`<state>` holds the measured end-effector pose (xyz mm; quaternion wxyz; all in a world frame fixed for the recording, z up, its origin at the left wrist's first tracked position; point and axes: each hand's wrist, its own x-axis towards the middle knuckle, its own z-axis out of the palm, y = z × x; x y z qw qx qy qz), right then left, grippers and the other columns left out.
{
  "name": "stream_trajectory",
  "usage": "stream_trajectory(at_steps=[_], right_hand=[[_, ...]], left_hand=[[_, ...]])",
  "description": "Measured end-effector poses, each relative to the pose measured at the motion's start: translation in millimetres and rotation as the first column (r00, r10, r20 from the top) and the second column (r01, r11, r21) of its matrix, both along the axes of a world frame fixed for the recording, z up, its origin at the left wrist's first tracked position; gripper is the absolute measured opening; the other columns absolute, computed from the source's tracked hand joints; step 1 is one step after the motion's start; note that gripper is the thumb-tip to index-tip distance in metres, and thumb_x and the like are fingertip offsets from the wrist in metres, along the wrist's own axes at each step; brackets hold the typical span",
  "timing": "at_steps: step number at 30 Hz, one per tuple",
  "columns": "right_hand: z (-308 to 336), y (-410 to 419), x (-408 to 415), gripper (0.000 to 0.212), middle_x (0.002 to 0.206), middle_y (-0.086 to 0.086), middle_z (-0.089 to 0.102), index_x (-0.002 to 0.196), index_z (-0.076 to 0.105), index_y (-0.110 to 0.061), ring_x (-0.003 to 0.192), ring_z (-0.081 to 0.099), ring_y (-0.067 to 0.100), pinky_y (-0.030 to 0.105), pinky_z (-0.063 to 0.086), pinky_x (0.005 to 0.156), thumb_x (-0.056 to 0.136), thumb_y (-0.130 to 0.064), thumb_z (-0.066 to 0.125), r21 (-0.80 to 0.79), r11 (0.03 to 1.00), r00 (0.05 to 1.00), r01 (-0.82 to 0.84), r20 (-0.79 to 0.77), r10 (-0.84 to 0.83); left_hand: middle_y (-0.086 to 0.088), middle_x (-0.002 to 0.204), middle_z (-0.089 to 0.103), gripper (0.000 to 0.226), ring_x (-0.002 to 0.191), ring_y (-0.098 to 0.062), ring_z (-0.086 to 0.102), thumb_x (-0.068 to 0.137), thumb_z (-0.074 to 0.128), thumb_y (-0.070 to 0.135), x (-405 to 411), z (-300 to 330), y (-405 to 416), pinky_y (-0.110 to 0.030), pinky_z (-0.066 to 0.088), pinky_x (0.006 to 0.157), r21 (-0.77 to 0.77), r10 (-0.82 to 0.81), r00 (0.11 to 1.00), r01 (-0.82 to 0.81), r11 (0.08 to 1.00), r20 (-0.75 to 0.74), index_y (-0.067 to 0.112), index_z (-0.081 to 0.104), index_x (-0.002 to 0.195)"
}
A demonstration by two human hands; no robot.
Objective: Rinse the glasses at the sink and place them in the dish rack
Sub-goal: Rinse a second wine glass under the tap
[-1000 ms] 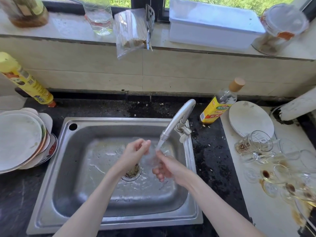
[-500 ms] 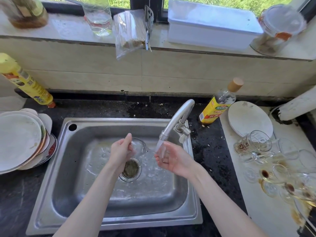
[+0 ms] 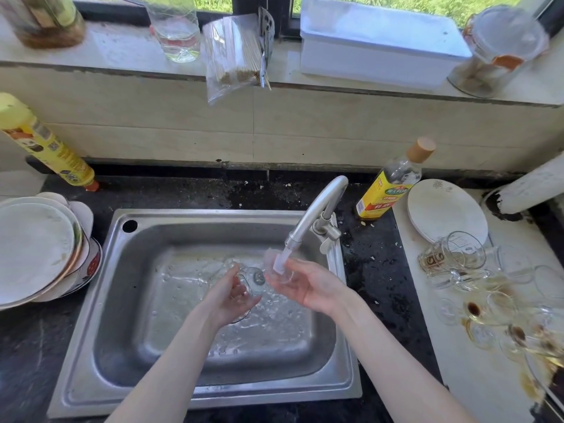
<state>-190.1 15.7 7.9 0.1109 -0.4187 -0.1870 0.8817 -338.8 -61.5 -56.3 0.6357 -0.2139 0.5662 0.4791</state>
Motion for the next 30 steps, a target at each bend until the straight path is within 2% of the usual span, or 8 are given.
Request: stream_trajectory(at_steps=[4,6,8,13,16,21,26,30], right_hand=[[-2,0,3,0.015,0.084,0.012,0.071,0.093,0.066,-0.003,0.07,0.07,0.021,0.025,0.058,0.056,0.091,-0.009,0.052,-0.116,0.989,0.995,0.089,-0.032,-0.093],[-8,0,6,0.012,0.08,0.013,0.068,0.089,0.067,-0.002,0.063,0.068,0.02,0.024,0.057,0.052,0.084,-0.01,0.058,-0.188,0.968,0.982,0.165,-0.056,-0.178],[-17,0,12,0.012,0.077,0.014,0.065,0.087,0.066,-0.002,0.058,0.064,0.017,0.022,0.056,0.05,0.081,-0.01,0.059,-0.272,0.922,0.949,0.274,-0.08,-0.306],[-37,3,30,0.018,0.076,0.015,0.063,0.098,0.059,0.0,0.056,0.059,0.015,0.02,0.053,0.048,0.087,-0.013,0.052,-0.245,0.917,0.946,0.316,0.013,-0.323],[-47,5,34,0.015,0.088,0.018,0.061,0.095,0.06,0.001,0.075,0.059,0.02,0.023,0.056,0.056,0.093,-0.01,0.05,-0.155,0.941,0.952,0.3,0.11,-0.286],[-58,4,31,0.028,0.091,0.014,0.057,0.108,0.054,-0.003,0.087,0.057,0.025,0.038,0.047,0.088,0.099,-0.026,0.042,-0.086,0.974,0.965,0.211,0.177,-0.193],[-64,-1,24,0.027,0.092,0.014,0.06,0.101,0.054,-0.003,0.088,0.059,0.027,0.037,0.047,0.087,0.099,-0.026,0.041,-0.104,0.979,0.966,0.176,0.211,-0.151],[-67,-4,23,0.021,0.09,0.013,0.062,0.094,0.055,-0.005,0.086,0.059,0.024,0.036,0.045,0.092,0.098,-0.023,0.043,-0.096,0.977,0.962,0.192,0.215,-0.169]], left_hand=[[-0.02,0.113,0.046,0.044,0.103,-0.034,0.052,0.09,0.058,0.026,-1,0,-3,-0.041,0.047,0.078,0.113,0.136,0.988,-0.145,0.983,0.079,0.009,0.039,0.126],[-0.016,0.121,0.045,0.055,0.12,-0.037,0.045,0.081,0.067,0.029,-3,7,-5,-0.042,0.046,0.086,0.246,0.075,0.996,-0.086,0.965,0.055,0.011,0.042,0.126],[-0.013,0.113,0.052,0.07,0.113,-0.034,0.049,0.061,0.084,0.031,-5,14,-6,-0.042,0.052,0.082,0.403,-0.027,1.0,0.02,0.915,0.01,0.014,0.048,0.119],[-0.013,0.103,0.056,0.057,0.087,-0.021,0.066,0.072,0.07,0.012,-8,34,0,-0.046,0.052,0.087,0.477,-0.212,0.923,0.351,0.805,-0.321,0.015,0.046,0.124],[-0.007,0.11,0.051,0.054,0.086,-0.014,0.065,0.071,0.074,0.016,-5,43,8,-0.037,0.055,0.081,0.362,-0.262,0.757,0.548,0.754,-0.599,0.023,0.05,0.119],[0.003,0.11,0.046,0.061,0.1,-0.006,0.049,0.071,0.078,0.011,8,44,21,-0.002,0.034,0.084,0.06,-0.201,0.216,0.81,0.583,-0.955,0.044,0.046,0.111],[0.01,0.111,0.038,0.069,0.109,-0.011,0.039,0.072,0.076,0.01,21,38,19,-0.02,0.033,0.093,-0.042,-0.15,0.032,0.885,0.463,-0.988,0.034,0.043,0.128],[0.01,0.119,0.043,0.068,0.112,-0.006,0.041,0.075,0.075,0.018,26,42,13,-0.019,0.033,0.093,0.008,-0.153,0.09,0.883,0.47,-0.984,0.028,0.036,0.129]])
